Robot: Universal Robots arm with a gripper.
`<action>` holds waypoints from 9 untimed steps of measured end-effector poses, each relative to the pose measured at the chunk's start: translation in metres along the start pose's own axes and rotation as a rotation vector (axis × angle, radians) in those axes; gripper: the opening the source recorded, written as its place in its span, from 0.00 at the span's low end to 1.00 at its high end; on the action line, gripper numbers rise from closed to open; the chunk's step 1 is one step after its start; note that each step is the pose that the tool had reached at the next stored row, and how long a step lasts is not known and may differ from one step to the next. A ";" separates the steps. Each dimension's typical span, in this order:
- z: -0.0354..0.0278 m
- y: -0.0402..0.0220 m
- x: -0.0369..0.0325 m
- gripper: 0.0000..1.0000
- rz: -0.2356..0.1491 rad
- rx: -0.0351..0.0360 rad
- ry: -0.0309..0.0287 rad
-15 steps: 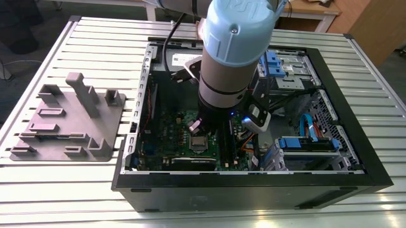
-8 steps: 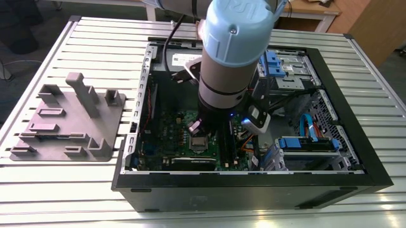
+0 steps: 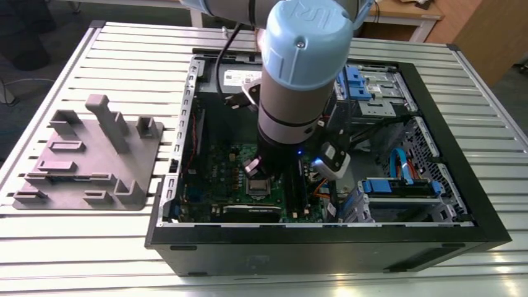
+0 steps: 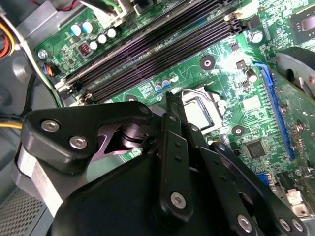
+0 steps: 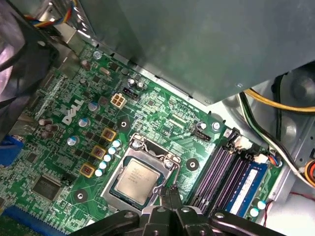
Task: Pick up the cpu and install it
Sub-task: 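Install the first cpu locking lever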
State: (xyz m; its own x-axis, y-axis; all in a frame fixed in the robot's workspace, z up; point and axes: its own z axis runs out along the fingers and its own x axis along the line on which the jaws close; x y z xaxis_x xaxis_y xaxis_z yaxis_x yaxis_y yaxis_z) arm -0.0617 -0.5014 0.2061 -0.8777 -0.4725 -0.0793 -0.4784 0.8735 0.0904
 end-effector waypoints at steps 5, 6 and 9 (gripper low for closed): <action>0.0046 -0.0036 0.0020 0.11 0.024 0.0020 -0.0025; 0.0052 -0.0045 0.0025 0.11 0.028 0.0023 -0.0029; 0.0068 -0.0072 0.0040 0.11 0.039 0.0032 -0.0038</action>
State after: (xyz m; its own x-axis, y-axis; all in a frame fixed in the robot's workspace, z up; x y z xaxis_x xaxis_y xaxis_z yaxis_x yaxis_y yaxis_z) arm -0.0616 -0.5088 0.1984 -0.8954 -0.4380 -0.0796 -0.4441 0.8914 0.0903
